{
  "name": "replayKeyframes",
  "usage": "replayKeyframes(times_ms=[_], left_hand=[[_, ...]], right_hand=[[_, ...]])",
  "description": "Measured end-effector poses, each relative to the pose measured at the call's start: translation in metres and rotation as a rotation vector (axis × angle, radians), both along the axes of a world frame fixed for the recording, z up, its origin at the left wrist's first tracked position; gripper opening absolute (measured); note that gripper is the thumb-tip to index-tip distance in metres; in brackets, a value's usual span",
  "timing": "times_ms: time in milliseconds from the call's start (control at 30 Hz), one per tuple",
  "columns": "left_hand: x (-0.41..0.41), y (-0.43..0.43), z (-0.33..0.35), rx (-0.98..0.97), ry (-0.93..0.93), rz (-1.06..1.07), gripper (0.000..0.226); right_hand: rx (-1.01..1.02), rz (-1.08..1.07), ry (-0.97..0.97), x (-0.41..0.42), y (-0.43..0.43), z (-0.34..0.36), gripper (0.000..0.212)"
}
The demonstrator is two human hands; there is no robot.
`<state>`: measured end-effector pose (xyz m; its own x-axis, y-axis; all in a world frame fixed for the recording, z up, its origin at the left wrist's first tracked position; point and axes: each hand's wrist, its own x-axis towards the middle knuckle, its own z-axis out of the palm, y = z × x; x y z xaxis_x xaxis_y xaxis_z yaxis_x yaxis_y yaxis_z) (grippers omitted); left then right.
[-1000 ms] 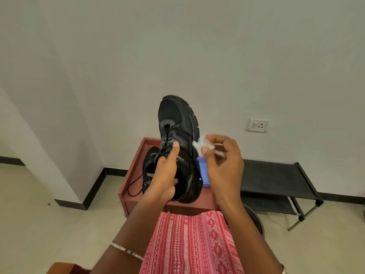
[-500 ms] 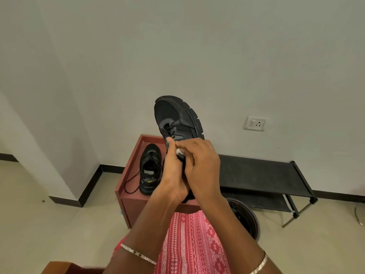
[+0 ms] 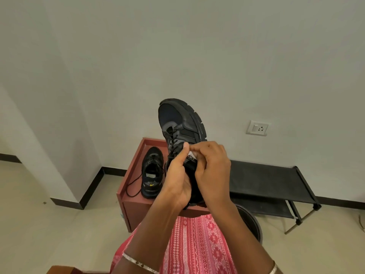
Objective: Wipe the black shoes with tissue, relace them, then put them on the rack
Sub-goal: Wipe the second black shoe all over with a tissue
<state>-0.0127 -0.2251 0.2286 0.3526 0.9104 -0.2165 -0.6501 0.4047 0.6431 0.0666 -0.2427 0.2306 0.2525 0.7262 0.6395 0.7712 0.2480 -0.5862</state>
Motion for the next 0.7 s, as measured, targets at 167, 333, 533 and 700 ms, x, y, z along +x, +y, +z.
replayKeyframes(times_ms=[167,333,533,700], left_hand=[[-0.017,0.014,0.006,-0.027,-0.044,-0.010,0.057],[-0.019,0.013,0.010,-0.051,0.011,0.039,0.047],[-0.004,0.005,0.004,0.011,0.092,0.194,0.048],[-0.021,0.021,0.002,-0.057,0.010,0.263,0.067]], right_hand=[[-0.002,0.030,0.009,-0.007,-0.028,-0.012,0.025],[0.041,-0.006,0.027,-0.009,-0.031,-0.011,0.034],[0.060,-0.023,0.047,-0.006,-0.007,0.002,0.029],[0.059,0.089,-0.016,-0.016,-0.045,-0.019,0.031]])
